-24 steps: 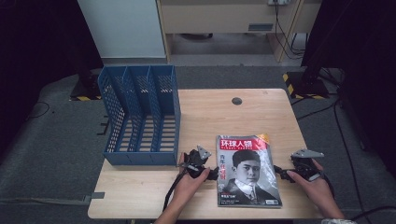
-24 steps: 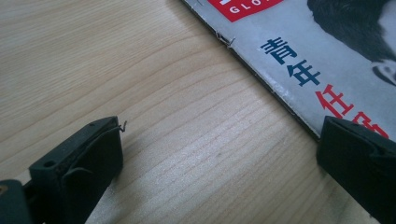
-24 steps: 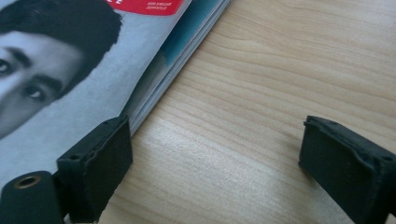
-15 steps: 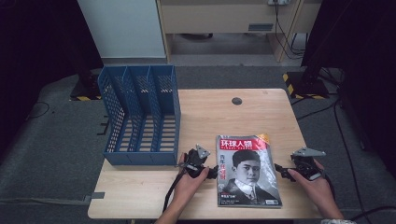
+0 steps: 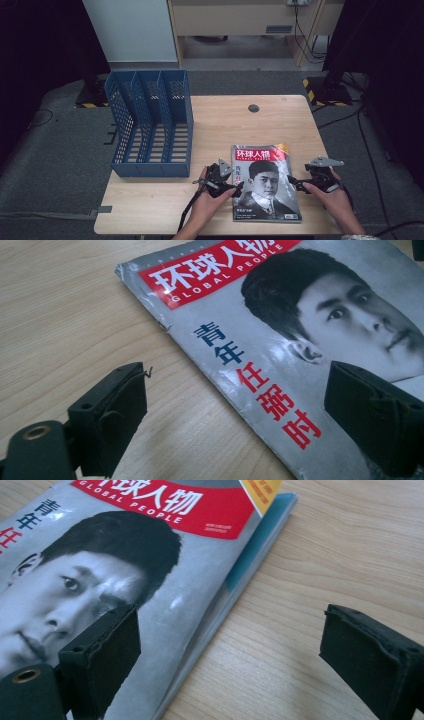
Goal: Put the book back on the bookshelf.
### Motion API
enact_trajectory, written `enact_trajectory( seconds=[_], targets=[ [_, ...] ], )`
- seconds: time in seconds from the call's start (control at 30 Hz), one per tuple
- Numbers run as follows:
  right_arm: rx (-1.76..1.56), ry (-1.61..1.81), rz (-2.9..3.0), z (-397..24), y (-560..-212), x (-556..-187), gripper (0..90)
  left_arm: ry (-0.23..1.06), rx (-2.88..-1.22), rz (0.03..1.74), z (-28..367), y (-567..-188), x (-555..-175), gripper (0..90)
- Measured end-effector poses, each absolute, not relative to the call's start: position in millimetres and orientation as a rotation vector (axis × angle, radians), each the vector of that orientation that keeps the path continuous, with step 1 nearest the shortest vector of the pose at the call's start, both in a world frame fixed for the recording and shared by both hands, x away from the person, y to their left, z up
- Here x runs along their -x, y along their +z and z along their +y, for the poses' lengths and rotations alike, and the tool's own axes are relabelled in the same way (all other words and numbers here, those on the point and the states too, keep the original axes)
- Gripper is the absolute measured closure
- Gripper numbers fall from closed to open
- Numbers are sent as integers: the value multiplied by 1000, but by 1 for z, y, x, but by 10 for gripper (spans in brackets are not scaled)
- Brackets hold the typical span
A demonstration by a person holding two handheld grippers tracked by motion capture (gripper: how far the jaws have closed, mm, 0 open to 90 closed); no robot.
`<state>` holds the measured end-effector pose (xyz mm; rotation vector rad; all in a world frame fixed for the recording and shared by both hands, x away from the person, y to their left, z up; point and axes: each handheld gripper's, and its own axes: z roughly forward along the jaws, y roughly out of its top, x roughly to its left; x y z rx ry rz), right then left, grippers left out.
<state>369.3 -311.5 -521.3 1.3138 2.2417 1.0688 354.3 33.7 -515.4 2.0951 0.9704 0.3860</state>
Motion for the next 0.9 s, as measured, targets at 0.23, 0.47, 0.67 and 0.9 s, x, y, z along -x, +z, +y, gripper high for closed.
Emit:
enact_trajectory(
  seconds=[0.23, 0.47, 0.67, 0.9],
  targets=[
    [-1318, 1083, 2248, -308, -521, -372, 138, 416, -2093, 944, 25, -513, -348, 147],
    [-1308, 1099, 2276, -303, -523, -374, 181, 389, -2138, 872, 14, -514, -340, 293],
    [-1302, 1093, 2303, -298, -526, -375, 178, 368, -2178, 853, 9, -519, -340, 350],
    [-1273, 1086, 2335, -289, -528, -377, 182, 369, -2181, 889, 9, -523, -342, 363]
  ],
)
